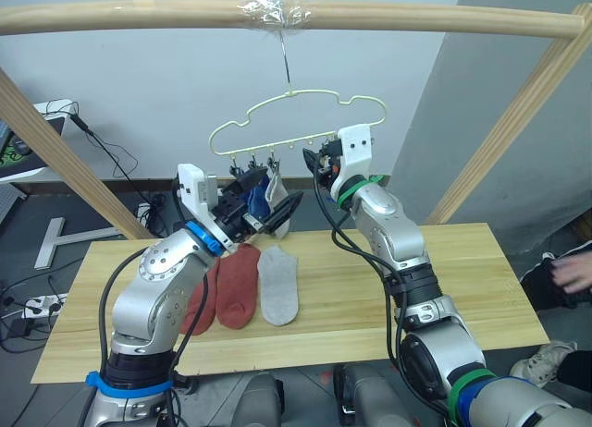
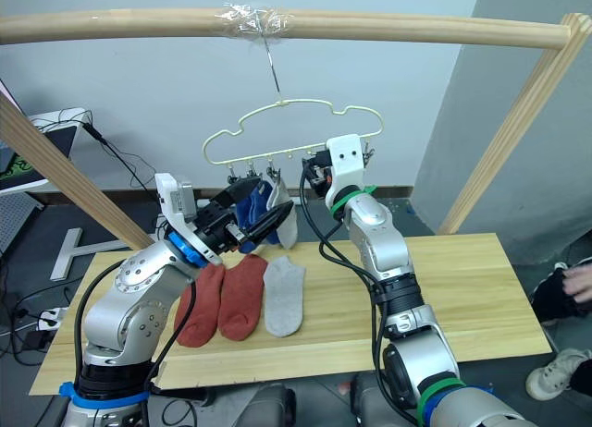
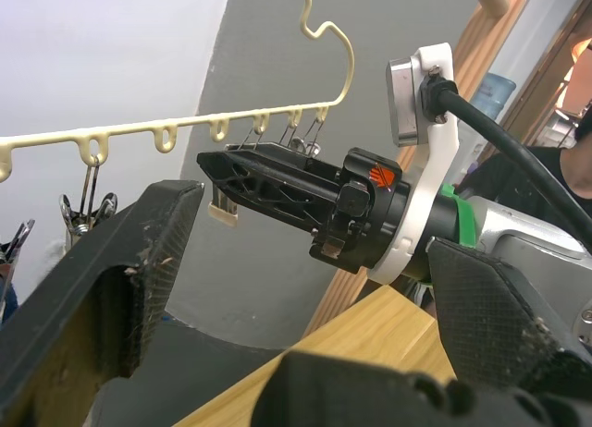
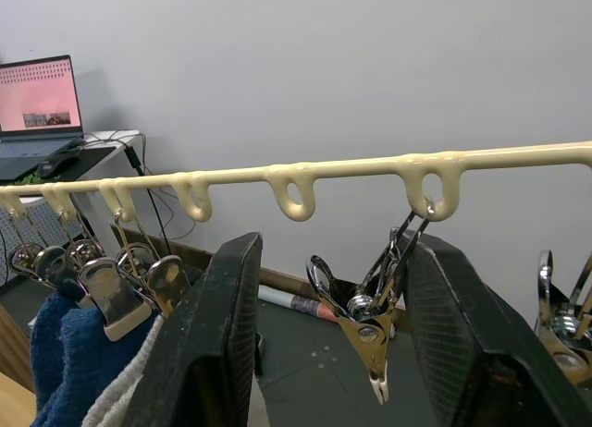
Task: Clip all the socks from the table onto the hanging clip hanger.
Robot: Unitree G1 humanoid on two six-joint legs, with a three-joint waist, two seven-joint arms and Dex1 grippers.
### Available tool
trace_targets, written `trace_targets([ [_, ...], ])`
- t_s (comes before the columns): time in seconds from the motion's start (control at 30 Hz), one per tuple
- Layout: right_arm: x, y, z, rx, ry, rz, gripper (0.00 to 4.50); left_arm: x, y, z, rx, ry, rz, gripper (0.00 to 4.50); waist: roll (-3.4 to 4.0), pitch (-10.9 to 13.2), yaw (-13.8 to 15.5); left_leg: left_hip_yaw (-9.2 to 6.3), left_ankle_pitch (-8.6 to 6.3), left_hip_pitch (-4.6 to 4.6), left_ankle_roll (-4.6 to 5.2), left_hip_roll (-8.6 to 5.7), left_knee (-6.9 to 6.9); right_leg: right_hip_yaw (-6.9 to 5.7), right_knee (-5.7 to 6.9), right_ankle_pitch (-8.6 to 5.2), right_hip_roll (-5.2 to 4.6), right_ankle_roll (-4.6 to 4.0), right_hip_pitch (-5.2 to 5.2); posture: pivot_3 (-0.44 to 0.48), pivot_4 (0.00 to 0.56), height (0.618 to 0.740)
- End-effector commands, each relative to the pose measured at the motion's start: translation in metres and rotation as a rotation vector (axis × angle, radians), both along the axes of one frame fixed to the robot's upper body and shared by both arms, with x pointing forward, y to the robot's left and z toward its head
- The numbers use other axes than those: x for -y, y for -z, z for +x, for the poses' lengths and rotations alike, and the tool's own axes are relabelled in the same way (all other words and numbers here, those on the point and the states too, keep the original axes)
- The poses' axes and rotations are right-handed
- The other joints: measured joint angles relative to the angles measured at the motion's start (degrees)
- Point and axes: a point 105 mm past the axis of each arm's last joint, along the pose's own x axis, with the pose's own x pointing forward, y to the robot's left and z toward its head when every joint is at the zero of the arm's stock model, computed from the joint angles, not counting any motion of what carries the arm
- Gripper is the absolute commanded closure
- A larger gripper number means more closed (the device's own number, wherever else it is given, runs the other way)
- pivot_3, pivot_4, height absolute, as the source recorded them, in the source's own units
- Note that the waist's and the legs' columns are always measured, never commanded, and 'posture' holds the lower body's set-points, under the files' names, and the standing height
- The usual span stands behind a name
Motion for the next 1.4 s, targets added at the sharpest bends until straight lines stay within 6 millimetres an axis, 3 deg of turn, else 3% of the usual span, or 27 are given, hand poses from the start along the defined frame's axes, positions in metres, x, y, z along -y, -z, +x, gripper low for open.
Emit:
trace_targets([
  [0.03,-0.004,-0.016,-0.002,0.056,-0.018,0.027,2.21,0.003,-0.020,-0.008,0.088,0.016,-0.002,0.00,0.00,0.0,0.0,0.00,0.00,0.00,0.00,0.00,0.00,0.00,0.00,0.00,0.00,0.00,0.00,0.096,0.180,0.740],
  [0.33,-0.003,-0.016,-0.002,0.055,-0.020,0.033,2.21,0.005,-0.021,-0.007,0.092,0.015,-0.003,0.00,0.00,0.0,0.0,0.00,0.00,0.00,0.00,0.00,0.00,0.00,0.00,0.00,0.00,0.00,0.00,0.094,0.183,0.740],
  [0.5,-0.003,-0.016,-0.001,0.055,-0.020,0.030,3.79,0.005,-0.021,-0.007,0.092,0.013,-0.003,0.00,0.00,0.0,0.0,0.00,0.00,0.00,0.00,0.00,0.00,0.00,0.00,0.00,0.00,0.00,0.00,0.096,0.186,0.740],
  [0.6,-0.002,-0.016,-0.001,0.055,-0.021,0.028,4.47,0.005,-0.021,-0.007,0.092,0.012,-0.002,0.00,0.00,0.0,0.0,0.00,0.00,0.00,0.00,0.00,0.00,0.00,0.00,0.00,0.00,0.00,0.00,0.096,0.186,0.740],
  [0.83,0.001,-0.014,-0.001,0.050,-0.028,0.024,4.49,0.004,-0.015,-0.007,0.068,0.006,-0.001,0.00,0.01,0.0,0.0,0.00,0.00,0.00,0.00,0.00,0.00,0.00,0.00,0.00,0.00,0.00,0.00,0.091,0.192,0.740],
  [1.03,0.002,-0.010,-0.009,0.014,-0.115,0.029,4.49,-0.005,0.044,0.001,-0.117,-0.094,0.121,0.00,0.03,0.0,-0.1,0.00,0.00,0.01,0.01,0.00,-0.02,0.01,0.00,0.00,0.00,0.00,0.00,0.082,0.194,0.740],
  [1.17,0.005,-0.009,-0.010,0.005,-0.121,0.020,4.49,-0.007,0.061,0.003,-0.154,-0.132,0.146,0.00,0.03,0.0,0.0,-0.04,0.00,0.00,0.01,0.01,-0.02,-0.01,0.00,0.00,0.00,0.00,-0.01,0.073,0.196,0.740],
  [1.27,0.012,-0.005,-0.010,-0.010,-0.107,0.011,4.49,-0.008,0.107,0.007,-0.259,-0.184,0.226,0.00,0.06,0.0,0.0,-0.01,0.00,0.03,0.01,0.00,-0.01,0.01,0.01,-0.01,0.00,0.00,0.00,0.068,0.199,0.740],
  [1.4,0.013,-0.003,-0.013,-0.019,-0.104,0.009,4.49,-0.006,0.145,0.012,-0.348,-0.215,0.303,0.00,0.06,0.0,-0.1,0.08,-0.01,0.02,0.01,-0.02,-0.01,-0.03,-0.01,-0.01,0.00,0.01,-0.01,0.058,0.203,0.740],
])
